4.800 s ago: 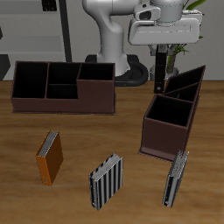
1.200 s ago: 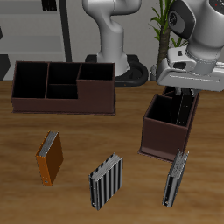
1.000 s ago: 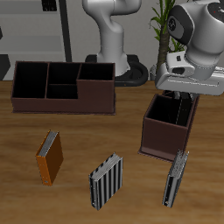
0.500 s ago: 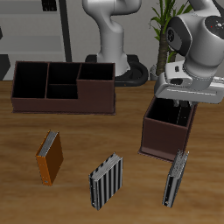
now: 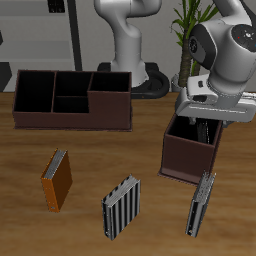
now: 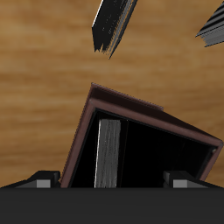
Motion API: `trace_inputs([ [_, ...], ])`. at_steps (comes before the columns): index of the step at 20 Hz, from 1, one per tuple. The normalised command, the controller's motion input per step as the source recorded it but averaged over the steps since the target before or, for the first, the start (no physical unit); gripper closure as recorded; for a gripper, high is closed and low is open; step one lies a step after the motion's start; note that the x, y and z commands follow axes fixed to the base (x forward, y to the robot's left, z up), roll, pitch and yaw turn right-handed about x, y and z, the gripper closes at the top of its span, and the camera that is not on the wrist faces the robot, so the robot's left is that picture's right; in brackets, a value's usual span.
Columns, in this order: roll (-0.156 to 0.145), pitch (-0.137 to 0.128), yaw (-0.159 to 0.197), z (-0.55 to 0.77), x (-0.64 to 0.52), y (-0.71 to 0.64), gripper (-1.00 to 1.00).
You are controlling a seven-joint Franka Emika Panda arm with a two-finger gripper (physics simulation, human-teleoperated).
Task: Place the black book into the left desk caddy's right compartment
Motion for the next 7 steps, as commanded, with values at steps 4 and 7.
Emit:
trace_inputs([
  [4,0.013,-0.021,0.008,0.09,-0.05,0.01,-1.00],
  [7,0.029,-0.037,0.017,0.11,-0.15,-0.01,-1.00],
])
